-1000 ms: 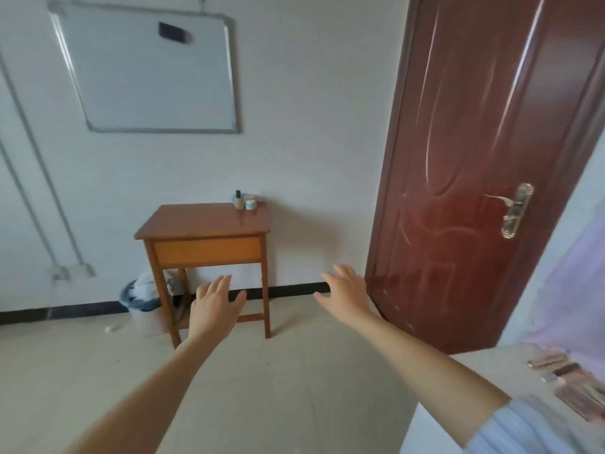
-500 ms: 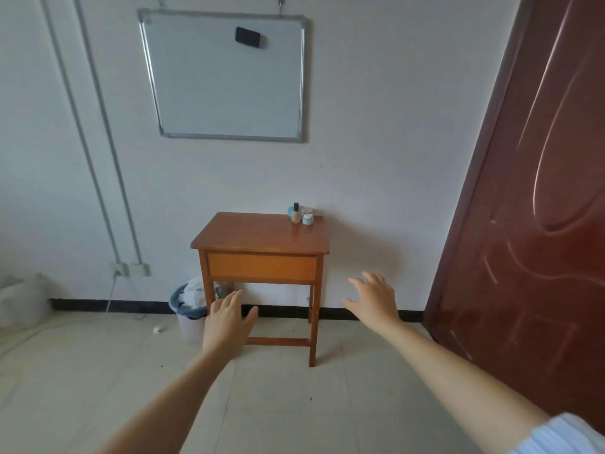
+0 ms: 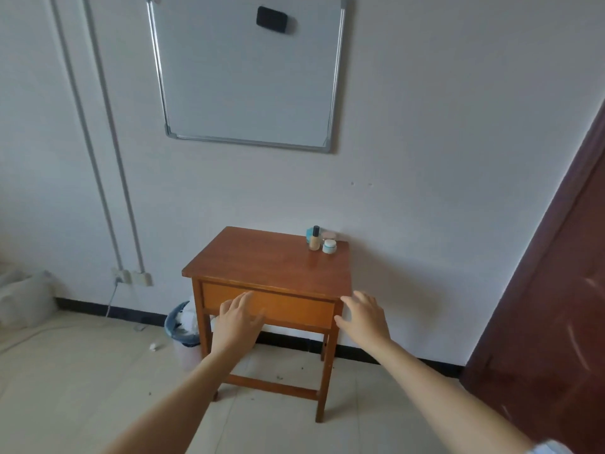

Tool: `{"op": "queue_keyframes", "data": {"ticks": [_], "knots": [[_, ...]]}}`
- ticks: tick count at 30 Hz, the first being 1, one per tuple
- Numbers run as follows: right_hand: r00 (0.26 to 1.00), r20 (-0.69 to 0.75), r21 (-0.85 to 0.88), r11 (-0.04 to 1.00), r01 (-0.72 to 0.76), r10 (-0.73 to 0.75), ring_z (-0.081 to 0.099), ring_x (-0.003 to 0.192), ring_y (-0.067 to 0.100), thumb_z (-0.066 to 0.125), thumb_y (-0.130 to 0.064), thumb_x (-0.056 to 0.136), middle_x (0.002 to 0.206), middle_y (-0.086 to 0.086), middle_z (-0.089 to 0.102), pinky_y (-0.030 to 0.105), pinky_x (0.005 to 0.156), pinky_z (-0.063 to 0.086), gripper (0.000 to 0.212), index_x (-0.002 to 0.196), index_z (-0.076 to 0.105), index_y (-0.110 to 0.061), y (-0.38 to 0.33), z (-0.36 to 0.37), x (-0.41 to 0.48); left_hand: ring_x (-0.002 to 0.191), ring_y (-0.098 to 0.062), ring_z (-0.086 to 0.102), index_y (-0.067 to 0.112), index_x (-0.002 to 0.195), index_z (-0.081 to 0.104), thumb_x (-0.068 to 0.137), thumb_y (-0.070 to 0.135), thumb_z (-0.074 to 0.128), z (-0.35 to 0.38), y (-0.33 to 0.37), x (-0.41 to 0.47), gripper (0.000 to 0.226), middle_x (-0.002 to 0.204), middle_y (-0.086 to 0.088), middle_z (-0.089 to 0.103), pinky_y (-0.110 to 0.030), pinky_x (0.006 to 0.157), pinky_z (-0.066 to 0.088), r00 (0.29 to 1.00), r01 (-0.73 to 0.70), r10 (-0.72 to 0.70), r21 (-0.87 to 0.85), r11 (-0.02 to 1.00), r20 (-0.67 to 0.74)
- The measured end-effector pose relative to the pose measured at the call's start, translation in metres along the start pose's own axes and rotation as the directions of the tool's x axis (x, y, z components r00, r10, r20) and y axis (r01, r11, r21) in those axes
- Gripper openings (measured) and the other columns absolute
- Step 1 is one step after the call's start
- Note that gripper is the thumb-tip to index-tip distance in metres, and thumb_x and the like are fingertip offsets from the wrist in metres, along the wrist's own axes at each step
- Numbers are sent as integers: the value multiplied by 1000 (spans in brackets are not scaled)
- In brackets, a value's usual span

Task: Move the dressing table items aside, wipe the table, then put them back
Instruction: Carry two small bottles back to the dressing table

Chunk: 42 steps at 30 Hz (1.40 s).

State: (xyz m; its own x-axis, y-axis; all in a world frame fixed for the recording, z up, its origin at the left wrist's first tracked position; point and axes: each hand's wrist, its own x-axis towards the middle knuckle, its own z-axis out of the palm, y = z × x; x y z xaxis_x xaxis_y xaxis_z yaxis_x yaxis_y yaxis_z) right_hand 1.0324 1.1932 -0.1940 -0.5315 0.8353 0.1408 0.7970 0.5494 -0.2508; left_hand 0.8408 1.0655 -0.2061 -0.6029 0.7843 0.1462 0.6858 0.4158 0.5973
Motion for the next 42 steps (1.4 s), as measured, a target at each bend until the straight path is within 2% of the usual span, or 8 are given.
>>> {"op": "queue_keyframes", "data": {"ticks": [3, 8, 16, 21, 26, 34, 38, 42], "knots": [[1000, 20, 0, 1000, 1, -1, 25, 138, 22, 49, -38, 92, 146, 5, 34, 36, 112, 25, 50, 137, 40, -17, 5, 15, 41, 140, -22, 20, 18, 144, 27, 95, 38, 43, 14, -7, 40, 55, 150, -2, 30, -41, 112, 26, 1000, 23, -23, -12, 1000, 6], [1000, 19, -22, 1000, -4, 5, 21, 140, 23, 49, -36, 92, 149, 7, 30, 38, 111, 25, 52, 139, 38, -17, 5, 28, 122, 139, -24, 22, 16, 143, 29, 95, 36, 43, 31, -15, 127, 54, 149, -3, 32, -41, 110, 30, 1000, -16, 16, -15, 1000, -10], [988, -59, -10, 989, -145, 144, 32, 132, 24, 52, -36, 90, 141, 6, 40, 36, 104, 33, 50, 135, 43, -17, 12, 27, 252, 139, -22, 23, 17, 143, 29, 95, 36, 43, 52, -6, 279, 53, 149, -2, 33, -40, 110, 31, 993, -103, 104, -28, 994, 53], [972, 10, 33, 972, -234, 234, 37, 126, 22, 52, -36, 90, 135, 4, 45, 35, 100, 38, 51, 136, 41, -17, 28, 60, 296, 139, -21, 23, 18, 143, 28, 94, 36, 45, 94, -8, 335, 55, 150, -2, 32, -40, 110, 31, 980, -102, 107, -35, 994, 170], [951, 62, 78, 949, -307, 302, 35, 129, 24, 53, -33, 90, 138, 6, 43, 35, 103, 36, 51, 137, 41, -15, 62, 87, 345, 139, -20, 24, 17, 143, 28, 93, 36, 49, 142, -5, 384, 58, 149, -1, 34, -37, 109, 32, 962, -97, 99, -22, 995, 254], [952, 133, 217, 929, -299, 275, 35, 129, 20, 55, -31, 89, 139, 4, 43, 30, 105, 34, 52, 137, 39, -16, 111, 139, 446, 137, -19, 29, 17, 143, 29, 89, 33, 56, 212, 31, 480, 62, 148, -1, 36, -34, 109, 33, 955, -8, 25, -59, 998, 296], [958, 179, 287, 919, -269, 225, 40, 124, 19, 60, -25, 86, 134, 4, 47, 26, 101, 35, 56, 137, 38, -18, 128, 156, 491, 135, -19, 32, 17, 142, 31, 87, 34, 60, 240, 52, 517, 64, 146, -1, 38, -34, 108, 33, 953, 26, -2, -75, 997, 304], [958, 208, 326, 909, -260, 199, 43, 119, 21, 66, -23, 81, 129, 5, 49, 27, 98, 35, 61, 137, 39, -20, 140, 172, 520, 123, -17, 45, 15, 133, 43, 84, 35, 63, 265, 60, 535, 56, 134, -2, 51, -25, 95, 39, 943, 47, -8, -110, 993, 333]]}}
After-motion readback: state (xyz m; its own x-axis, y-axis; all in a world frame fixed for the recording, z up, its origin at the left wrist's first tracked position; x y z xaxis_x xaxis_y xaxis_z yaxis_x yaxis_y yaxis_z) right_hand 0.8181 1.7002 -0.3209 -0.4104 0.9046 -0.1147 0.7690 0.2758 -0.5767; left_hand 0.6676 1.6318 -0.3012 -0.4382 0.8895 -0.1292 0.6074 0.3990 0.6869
